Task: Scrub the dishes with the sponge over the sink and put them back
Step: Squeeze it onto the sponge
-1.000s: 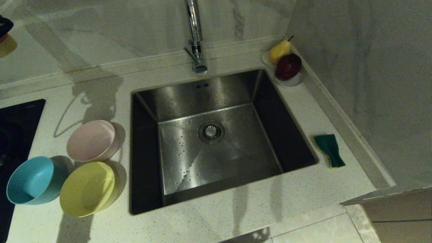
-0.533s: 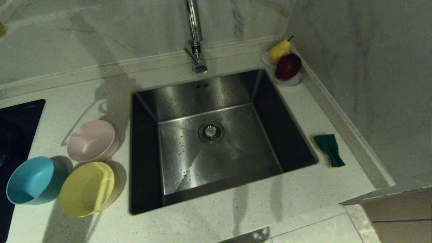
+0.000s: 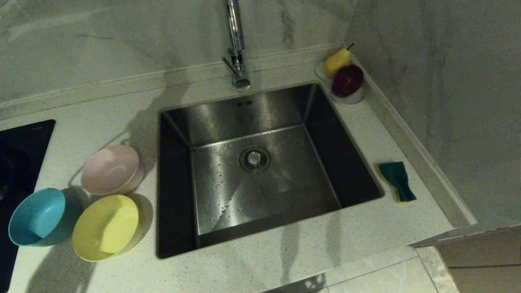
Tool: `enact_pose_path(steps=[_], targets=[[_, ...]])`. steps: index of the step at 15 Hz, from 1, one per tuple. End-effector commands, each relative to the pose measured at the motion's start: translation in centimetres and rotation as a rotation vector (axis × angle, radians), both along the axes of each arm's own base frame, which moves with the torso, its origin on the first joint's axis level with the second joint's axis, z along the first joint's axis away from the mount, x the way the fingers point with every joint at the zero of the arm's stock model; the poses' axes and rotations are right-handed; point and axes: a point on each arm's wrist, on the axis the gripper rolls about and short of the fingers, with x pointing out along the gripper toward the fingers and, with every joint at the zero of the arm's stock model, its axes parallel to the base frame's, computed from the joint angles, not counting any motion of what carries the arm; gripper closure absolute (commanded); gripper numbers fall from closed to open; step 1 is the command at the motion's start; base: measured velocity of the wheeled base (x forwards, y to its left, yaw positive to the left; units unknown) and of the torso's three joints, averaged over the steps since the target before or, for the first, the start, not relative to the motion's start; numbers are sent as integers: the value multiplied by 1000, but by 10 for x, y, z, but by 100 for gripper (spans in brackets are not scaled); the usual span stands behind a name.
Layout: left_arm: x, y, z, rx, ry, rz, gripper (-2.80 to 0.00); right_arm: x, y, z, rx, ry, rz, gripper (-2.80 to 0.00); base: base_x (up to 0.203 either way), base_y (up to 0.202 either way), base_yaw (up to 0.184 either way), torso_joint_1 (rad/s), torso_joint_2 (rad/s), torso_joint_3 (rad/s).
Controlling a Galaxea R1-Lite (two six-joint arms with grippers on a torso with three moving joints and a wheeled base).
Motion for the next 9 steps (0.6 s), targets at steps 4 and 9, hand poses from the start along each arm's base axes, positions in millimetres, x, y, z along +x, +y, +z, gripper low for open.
enact_pose_path(steps=[4,9], targets=[[-2,-10,-5,198,-6,-67,0,0,0,0,0,1,0,0,0,0,0,0,0,0],[15,-29,24,322,-71,-101,0,0,0,0,0,-1,0,0,0,0,0,0,0,0]])
